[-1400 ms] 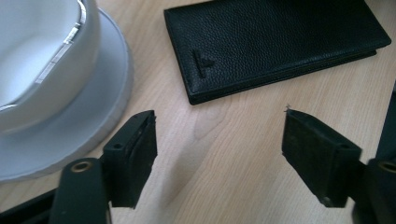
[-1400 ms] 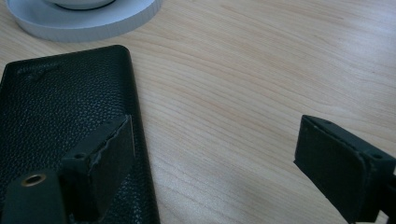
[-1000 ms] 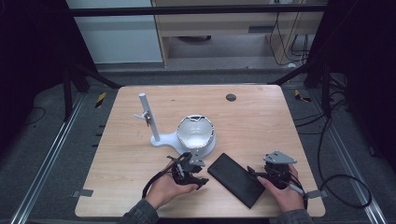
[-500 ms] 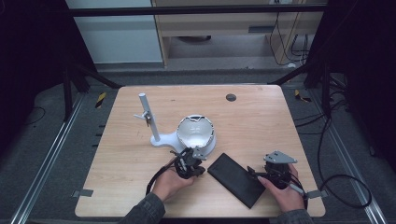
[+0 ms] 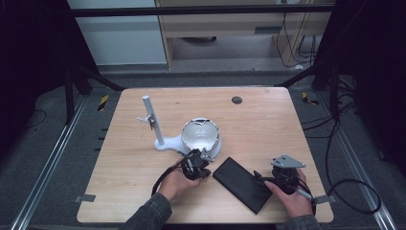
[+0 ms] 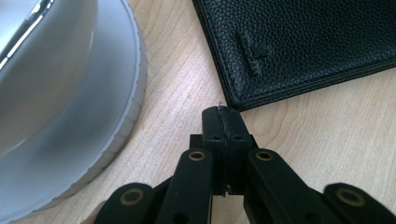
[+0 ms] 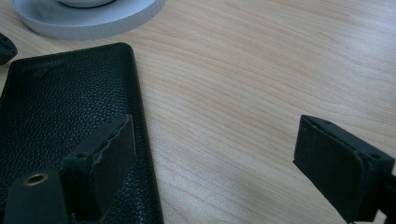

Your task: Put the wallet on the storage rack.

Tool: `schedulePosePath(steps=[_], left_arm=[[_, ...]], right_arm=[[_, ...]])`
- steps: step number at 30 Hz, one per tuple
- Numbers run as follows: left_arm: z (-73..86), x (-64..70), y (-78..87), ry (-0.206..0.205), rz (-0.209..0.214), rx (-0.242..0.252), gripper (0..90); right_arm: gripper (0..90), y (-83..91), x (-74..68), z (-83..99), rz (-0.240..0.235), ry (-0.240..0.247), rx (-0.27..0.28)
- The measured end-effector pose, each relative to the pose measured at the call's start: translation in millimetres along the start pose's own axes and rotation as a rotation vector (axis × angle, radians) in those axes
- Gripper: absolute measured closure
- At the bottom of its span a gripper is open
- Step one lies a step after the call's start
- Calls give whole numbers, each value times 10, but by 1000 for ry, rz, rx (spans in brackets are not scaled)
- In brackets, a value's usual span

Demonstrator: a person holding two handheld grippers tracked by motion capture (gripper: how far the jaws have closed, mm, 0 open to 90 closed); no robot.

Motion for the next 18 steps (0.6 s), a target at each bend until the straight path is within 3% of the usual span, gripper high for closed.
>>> schedulePosePath(steps=[18], left_arm=[[-8, 1, -55, -9, 23, -44, 895]], right_arm=[[126, 23, 0, -4, -6, -11, 0]])
Point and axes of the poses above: each handheld gripper's, and its own axes: y roughly backward along the jaws, z roughly out of its underside, x roughly to its right, the point moved 4 cm from there along -y, roughly forward along the jaws, and after that the axes turned 14 degrees about z, right-handed, at the moved point
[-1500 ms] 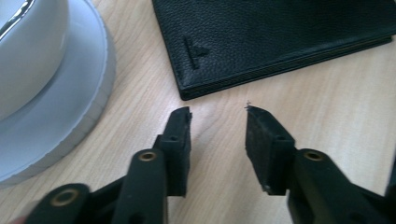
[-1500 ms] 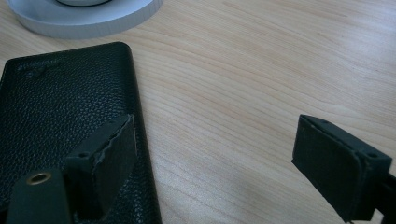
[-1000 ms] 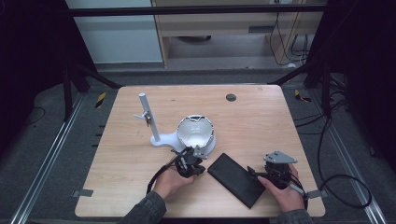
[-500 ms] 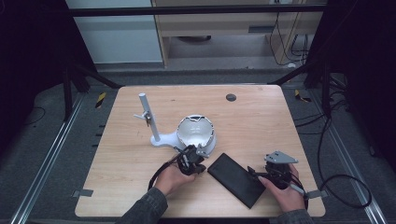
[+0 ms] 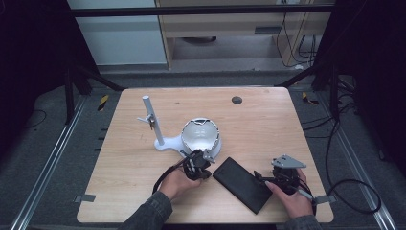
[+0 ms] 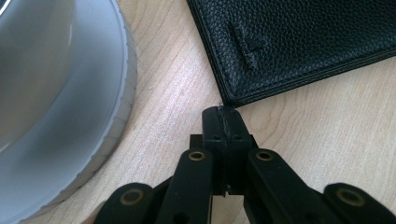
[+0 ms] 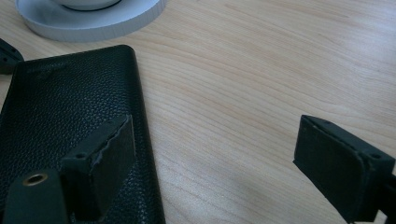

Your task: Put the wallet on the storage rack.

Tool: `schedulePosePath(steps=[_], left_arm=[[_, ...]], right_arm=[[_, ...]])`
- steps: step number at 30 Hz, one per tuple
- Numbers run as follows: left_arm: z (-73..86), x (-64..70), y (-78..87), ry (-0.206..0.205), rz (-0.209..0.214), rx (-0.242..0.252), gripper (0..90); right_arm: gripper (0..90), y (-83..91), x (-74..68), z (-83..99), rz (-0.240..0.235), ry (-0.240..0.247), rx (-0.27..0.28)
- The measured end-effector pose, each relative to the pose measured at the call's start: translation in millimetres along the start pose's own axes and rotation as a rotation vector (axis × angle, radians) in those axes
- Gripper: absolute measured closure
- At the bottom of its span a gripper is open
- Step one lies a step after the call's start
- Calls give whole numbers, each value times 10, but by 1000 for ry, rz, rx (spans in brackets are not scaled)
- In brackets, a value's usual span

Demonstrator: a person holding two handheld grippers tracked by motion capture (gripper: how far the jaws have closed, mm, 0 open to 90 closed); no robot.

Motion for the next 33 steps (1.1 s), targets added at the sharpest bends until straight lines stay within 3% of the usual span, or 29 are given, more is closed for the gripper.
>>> schedulePosePath(steps=[8, 12, 16, 21, 25, 29, 33], left_arm=[[-19, -1, -17, -5, 10, 7, 895], [-20, 7, 2, -3, 22, 35, 895], [-21, 31, 30, 0, 47, 90, 895], [-24, 39, 33, -5, 71, 144, 895], [-40, 43, 2, -18, 78, 162, 895], [-61, 29, 34, -13, 83, 190, 895], [-85, 30, 70, -7, 88, 213, 895]], right_arm=[[126, 5, -10, -4, -4, 8, 6], [115, 34, -72, -9, -30, 27, 5], [97, 108, -251, -27, -87, 63, 1], [82, 223, -631, -54, -149, 152, -19], [87, 212, -850, -82, -133, 225, -60], [115, 173, -900, -87, -77, 274, -93], [124, 145, -951, -81, -69, 296, -128]])
Point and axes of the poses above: each handheld gripper's, and its own axes: y roughly backward along the jaws, z roughly out of its underside, x roughly to its right, the point moved 4 cm from there along -y, roughly forward along the jaws, and after that the axes turned 14 degrees about z, right-handed, at the moved point
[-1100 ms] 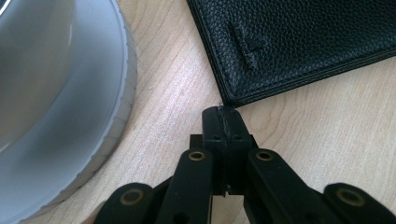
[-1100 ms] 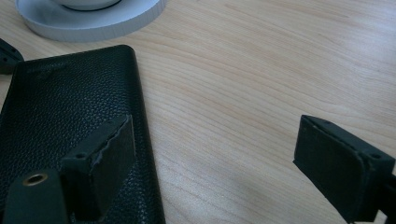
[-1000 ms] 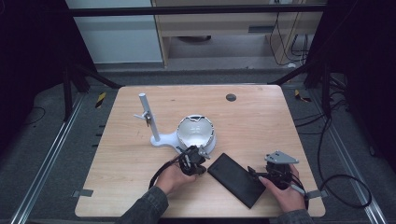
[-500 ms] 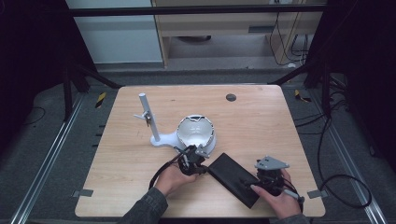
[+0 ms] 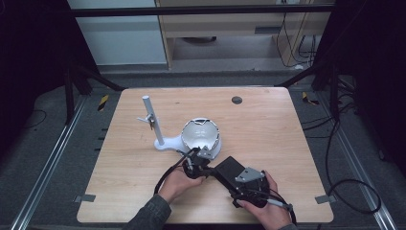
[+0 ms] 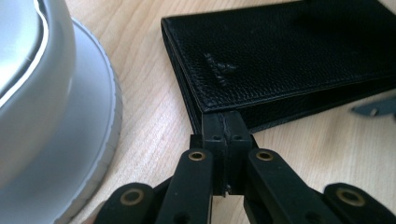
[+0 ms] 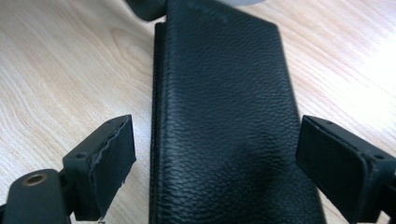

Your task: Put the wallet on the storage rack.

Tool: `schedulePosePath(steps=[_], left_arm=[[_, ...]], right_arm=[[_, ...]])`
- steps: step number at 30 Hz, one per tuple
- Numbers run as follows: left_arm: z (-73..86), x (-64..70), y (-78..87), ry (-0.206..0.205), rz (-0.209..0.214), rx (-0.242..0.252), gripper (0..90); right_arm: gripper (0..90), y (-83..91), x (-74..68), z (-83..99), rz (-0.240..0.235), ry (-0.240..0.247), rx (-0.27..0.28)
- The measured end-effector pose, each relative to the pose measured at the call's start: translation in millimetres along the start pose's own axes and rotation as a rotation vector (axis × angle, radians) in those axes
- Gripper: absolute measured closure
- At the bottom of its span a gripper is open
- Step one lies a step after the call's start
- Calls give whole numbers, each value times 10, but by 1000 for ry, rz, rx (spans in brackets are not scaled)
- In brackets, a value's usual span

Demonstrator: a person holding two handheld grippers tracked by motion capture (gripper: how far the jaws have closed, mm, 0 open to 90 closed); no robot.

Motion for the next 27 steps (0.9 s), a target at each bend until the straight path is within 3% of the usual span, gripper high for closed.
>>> schedulePosePath(steps=[15, 23, 27], left_arm=[[-106, 35, -11, -5, -13, 51, 894], [-174, 32, 32, -14, -37, 82, 894], [-215, 55, 40, -19, -26, 105, 894]], right_arm=[[226, -77, -82, -133, 80, 103, -116], [289, -87, -86, -179, 109, 105, -130], [368, -74, -53, -205, 92, 72, -134]])
Point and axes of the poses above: each handheld gripper's, and its own axes: y roughly backward along the jaws, z roughly out of its underside, x roughly to its right, the point moved 4 cm from there along -y, roughly forward along the jaws, and after that the axes turned 14 degrees about z, right-handed, at the moved point
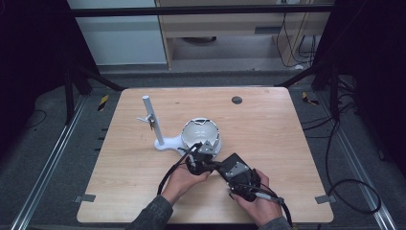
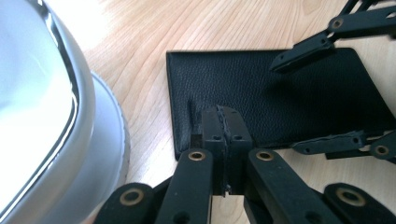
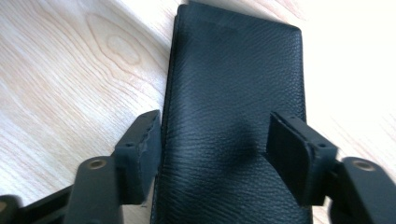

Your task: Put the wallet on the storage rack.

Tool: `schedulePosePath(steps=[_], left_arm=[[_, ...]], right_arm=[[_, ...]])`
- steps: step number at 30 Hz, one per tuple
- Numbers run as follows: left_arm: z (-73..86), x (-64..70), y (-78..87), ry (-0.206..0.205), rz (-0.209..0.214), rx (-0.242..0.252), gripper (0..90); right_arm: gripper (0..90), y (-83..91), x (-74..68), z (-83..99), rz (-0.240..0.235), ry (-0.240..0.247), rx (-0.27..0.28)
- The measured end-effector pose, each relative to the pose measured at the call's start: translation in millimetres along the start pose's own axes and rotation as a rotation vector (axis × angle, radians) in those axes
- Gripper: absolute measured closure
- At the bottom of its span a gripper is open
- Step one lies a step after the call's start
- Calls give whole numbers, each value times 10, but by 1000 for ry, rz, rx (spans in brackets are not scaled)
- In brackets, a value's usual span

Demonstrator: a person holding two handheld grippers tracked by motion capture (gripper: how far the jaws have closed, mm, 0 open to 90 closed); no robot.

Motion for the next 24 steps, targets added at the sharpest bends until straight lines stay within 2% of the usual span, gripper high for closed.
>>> schedulePosePath(steps=[2, 6, 8, 13, 17, 24], left_arm=[[-9, 0, 2, 0, 3, 4, 894], [17, -19, 16, 3, -8, -6, 894], [25, -25, 39, 5, -14, -3, 894], [64, -75, 67, 14, -29, -7, 892], [107, -111, 37, 17, -51, -32, 866], [167, -134, -119, 19, -31, -77, 863]], right_arm=[[388, -2, 2, 3, -11, -9, -12], [494, 9, -15, -7, -35, -9, -16], [526, 20, -12, -8, -30, -4, -16], [526, 53, 32, -4, -8, -3, -3], [516, 89, 55, -17, 3, -1, 7], [494, 155, 159, -21, 29, -1, 16]])
Point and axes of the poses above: each handheld gripper's, and its own axes: y roughly backward along the jaws, z roughly out of its underside, x roughly to its right, the point moved 4 cm from there along -y, roughly forward along the jaws, and after that the axes turned 14 degrees about z, right-handed, at the moved point
